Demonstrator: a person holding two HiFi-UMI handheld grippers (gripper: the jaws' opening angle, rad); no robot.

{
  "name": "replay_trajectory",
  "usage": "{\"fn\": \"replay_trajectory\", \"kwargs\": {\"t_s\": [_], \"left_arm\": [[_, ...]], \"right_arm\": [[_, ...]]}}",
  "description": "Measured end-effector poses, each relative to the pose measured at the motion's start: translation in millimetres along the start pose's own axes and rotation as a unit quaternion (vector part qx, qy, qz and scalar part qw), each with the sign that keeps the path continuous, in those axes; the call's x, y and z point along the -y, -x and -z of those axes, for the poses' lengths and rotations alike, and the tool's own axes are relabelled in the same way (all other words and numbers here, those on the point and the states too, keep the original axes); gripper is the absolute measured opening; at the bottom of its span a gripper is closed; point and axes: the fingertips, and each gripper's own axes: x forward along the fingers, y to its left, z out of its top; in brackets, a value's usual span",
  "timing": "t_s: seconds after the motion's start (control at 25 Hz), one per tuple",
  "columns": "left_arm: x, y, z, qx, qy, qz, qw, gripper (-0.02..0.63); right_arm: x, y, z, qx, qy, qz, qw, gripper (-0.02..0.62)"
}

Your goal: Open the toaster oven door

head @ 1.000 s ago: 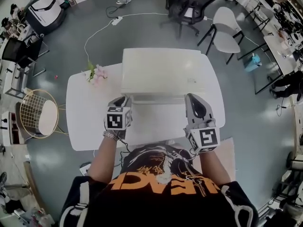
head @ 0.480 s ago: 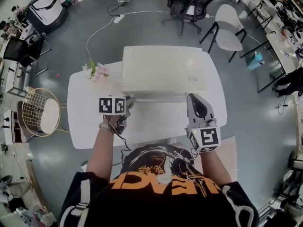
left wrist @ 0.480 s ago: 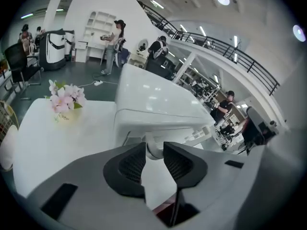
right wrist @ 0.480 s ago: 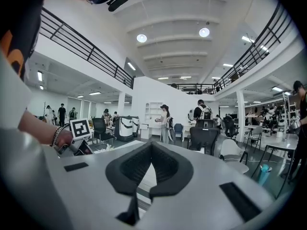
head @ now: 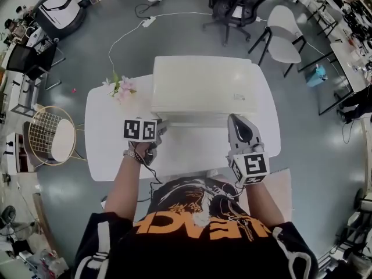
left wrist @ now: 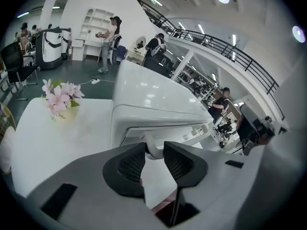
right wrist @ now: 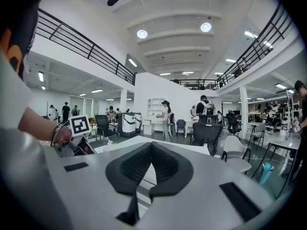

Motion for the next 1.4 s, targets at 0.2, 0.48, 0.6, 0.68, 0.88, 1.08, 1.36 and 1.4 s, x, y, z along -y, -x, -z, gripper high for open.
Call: {"fn": "replay_trajectory", "kwargs": {"t_s": [0.2, 0.48, 0.6, 0.68, 0.88, 1.08, 1.36, 1.4], "left_arm": [[3, 3, 12, -0.006, -0.016, -0.010, 0.9998, 0.143], [7, 6, 40, -0.029, -0.021, -0.006, 0.9994, 0.146], [8, 6, 53, -0.042, -0.022, -0.006, 0.9988, 0.147], [8, 5, 63, -0.054, -0.024, -0.002, 0.9983, 0.152], [8, 4, 75, -0.057, -0.006, 0.009, 0.9983, 0.153], [8, 2, 81, -0.064, -0.014, 0.005, 0.9978, 0.153], [8, 5, 91, -0.076, -0.025, -0.009, 0.9967, 0.144], [9, 9, 94, -0.082, -0.037, -0.021, 0.9957, 0.126]], "right_arm": [[-27, -20, 57, -0.138, 0.030, -0.095, 0.985, 0.014], [-50, -20, 113, -0.227, 0.202, -0.176, 0.936, 0.014], [-52, -23, 132, -0.260, 0.296, -0.198, 0.898, 0.014], [-51, -24, 142, -0.285, 0.334, -0.213, 0.873, 0.014], [-66, -9, 162, -0.327, 0.366, -0.299, 0.818, 0.060], [-62, -9, 180, -0.347, 0.389, -0.293, 0.802, 0.071], [-67, -3, 187, -0.363, 0.402, -0.311, 0.781, 0.044], [-67, -2, 188, -0.365, 0.402, -0.312, 0.779, 0.044]]}}
